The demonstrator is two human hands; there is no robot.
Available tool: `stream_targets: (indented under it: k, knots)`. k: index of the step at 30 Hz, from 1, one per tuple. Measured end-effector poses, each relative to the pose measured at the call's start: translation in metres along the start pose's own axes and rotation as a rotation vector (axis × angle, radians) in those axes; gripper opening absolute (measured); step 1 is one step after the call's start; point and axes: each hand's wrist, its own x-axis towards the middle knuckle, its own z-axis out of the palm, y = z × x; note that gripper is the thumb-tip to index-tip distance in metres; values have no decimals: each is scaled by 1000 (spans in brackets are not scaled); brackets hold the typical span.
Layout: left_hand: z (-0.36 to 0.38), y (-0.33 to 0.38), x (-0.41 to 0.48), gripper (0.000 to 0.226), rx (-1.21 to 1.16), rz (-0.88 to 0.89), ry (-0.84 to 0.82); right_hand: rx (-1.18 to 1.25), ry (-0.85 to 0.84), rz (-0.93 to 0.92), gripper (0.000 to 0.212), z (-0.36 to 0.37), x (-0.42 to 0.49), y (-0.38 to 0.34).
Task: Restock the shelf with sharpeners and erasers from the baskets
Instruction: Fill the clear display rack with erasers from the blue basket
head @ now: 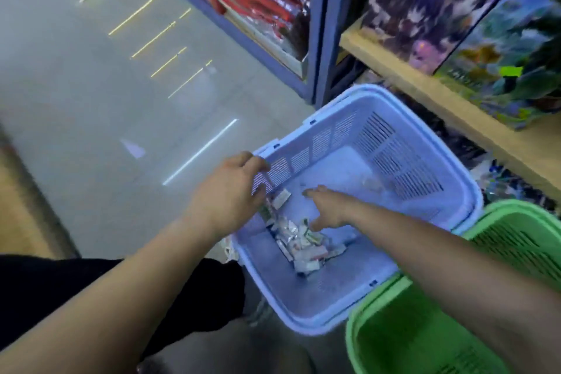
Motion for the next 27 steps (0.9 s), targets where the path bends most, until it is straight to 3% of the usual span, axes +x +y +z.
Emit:
stream_targets:
  k: [5, 11, 15, 19, 23, 27]
  knots:
    - [26, -22, 14, 34, -40, -163, 214, 145, 127, 23, 100, 49, 56, -31]
    - [45, -32, 22, 25, -207, -220, 274, 340, 226, 174, 107, 63, 81, -50]
    - [44, -28, 22, 24, -204, -243, 299, 584, 311, 182, 74, 57, 86, -46]
    - [46, -28, 22, 24, -228, -245, 317, 1024, 230, 127, 42, 66, 91, -56]
    - [46, -27, 22, 25, -240, -270, 324, 828, 244, 89, 16, 62, 94, -49]
    - [47, -25, 22, 25, -227, -286, 329, 558, 228, 21, 8, 61, 85, -56]
